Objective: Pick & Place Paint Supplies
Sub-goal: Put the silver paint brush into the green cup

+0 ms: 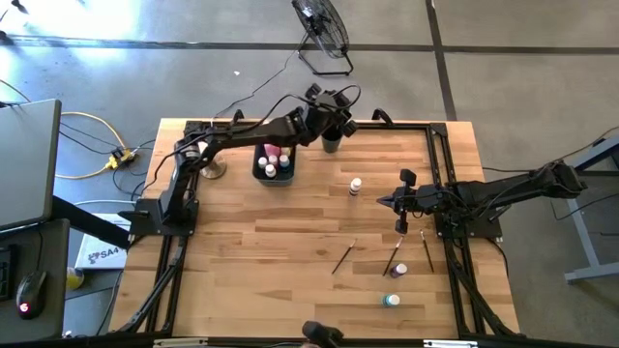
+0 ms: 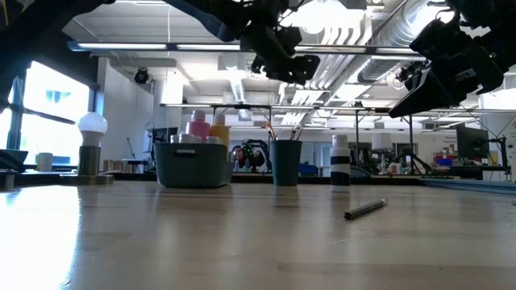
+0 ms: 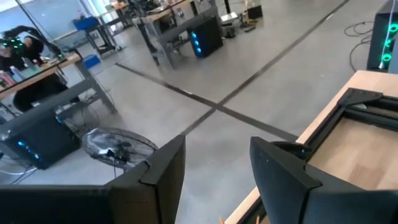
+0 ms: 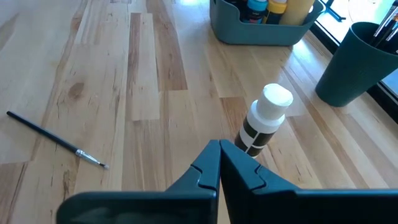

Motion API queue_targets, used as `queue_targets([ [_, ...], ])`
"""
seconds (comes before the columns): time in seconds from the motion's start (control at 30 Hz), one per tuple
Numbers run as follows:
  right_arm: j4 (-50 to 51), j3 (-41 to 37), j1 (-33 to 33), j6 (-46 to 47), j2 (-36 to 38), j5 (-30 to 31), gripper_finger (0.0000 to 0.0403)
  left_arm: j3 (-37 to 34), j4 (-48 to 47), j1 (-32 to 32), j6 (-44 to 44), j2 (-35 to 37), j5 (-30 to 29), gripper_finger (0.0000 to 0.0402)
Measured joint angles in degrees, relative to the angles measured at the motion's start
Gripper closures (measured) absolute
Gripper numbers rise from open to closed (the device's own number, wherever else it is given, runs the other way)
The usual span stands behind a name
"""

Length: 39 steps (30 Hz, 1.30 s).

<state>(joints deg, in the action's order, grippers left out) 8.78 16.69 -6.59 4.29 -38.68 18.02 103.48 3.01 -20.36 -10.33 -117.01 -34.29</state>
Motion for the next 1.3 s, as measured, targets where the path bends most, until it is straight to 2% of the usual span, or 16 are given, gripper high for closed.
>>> queue_targets([
  [0.23,0.02,-0.02,0.0,0.17,-0.01,-0.12,0.0401,0.0,-0.67,2.09,0.07,0.13,-1.24,0.0226],
  [0.43,0.06,-0.02,0.0,0.2,0.0,-0.13,0.0401,-0.02,-6.07,3.63,1.18,0.42,-1.14,0.0226],
  [0.5,0.1,-0.02,0.0,0.2,-0.01,-0.13,0.0401,-0.02,-8.92,3.65,1.84,0.74,0.75,0.0226],
  [0.63,0.74,-0.02,0.0,0.44,0.0,-0.11,0.0401,-0.08,-13.39,3.5,3.36,0.79,8.63,0.0226],
  [0.73,1.08,-0.02,0.0,0.46,-0.01,-0.07,0.0401,-0.1,-12.98,4.21,3.35,0.79,10.1,0.0226],
  [0.87,1.07,-0.02,0.0,1.12,0.0,-0.11,0.0401,-0.17,-14.47,5.97,2.34,2.03,9.45,0.0226],
  [1.03,1.84,-0.02,0.0,2.16,-0.02,-0.15,0.0401,0.04,-19.51,9.43,1.77,5.89,5.08,0.0226],
  [1.3,1.86,-0.02,0.0,2.23,0.0,-0.15,0.0401,-0.08,-29.12,18.59,7.33,7.08,-1.1,0.0226],
])
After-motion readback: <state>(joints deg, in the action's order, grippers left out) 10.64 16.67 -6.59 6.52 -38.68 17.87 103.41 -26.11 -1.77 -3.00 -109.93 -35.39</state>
